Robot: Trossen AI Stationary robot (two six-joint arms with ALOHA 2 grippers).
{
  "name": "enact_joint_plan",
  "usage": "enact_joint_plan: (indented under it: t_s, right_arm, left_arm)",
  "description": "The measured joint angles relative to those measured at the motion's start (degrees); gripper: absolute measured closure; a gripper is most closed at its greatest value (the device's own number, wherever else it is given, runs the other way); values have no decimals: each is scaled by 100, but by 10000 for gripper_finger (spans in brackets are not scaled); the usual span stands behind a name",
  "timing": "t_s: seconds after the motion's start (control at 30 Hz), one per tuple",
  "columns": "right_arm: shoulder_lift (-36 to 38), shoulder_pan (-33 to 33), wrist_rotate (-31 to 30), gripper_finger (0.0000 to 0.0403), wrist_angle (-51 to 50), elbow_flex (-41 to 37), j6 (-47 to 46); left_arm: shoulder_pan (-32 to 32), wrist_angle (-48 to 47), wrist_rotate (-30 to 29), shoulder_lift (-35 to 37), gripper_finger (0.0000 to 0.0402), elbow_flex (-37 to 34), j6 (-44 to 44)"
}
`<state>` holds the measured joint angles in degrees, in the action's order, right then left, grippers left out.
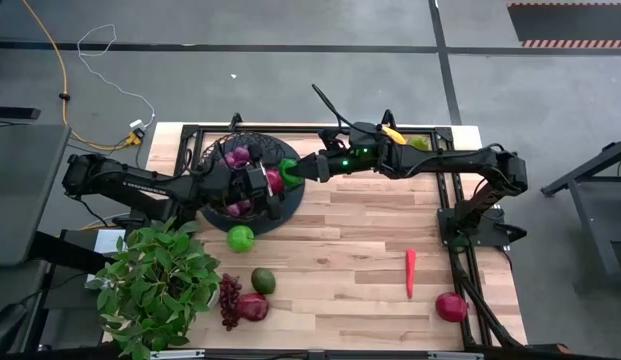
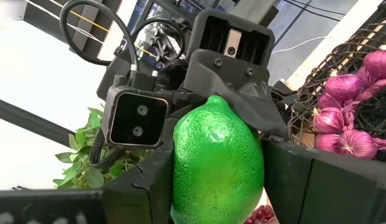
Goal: Build produce basket
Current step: Put the top lime into the wire basket
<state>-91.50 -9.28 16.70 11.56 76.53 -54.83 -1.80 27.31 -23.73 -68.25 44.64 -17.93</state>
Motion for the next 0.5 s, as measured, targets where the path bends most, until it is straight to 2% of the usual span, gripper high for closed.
enact_joint_plan:
  t_s: [0.13,0.27,0.5]
  right_arm:
    - [0,-2,1,226,-3,0,-16]
    - [0,-2,-1,225,4,0,-39]
    - [7,-15,-69,178,84,4,-66]
  left_arm:
    - [0,2,17,0,140,0,-31]
    - [2,25,-74,-2,121,0,-90]
    - [9,-36,-872,-13,77,264,-372]
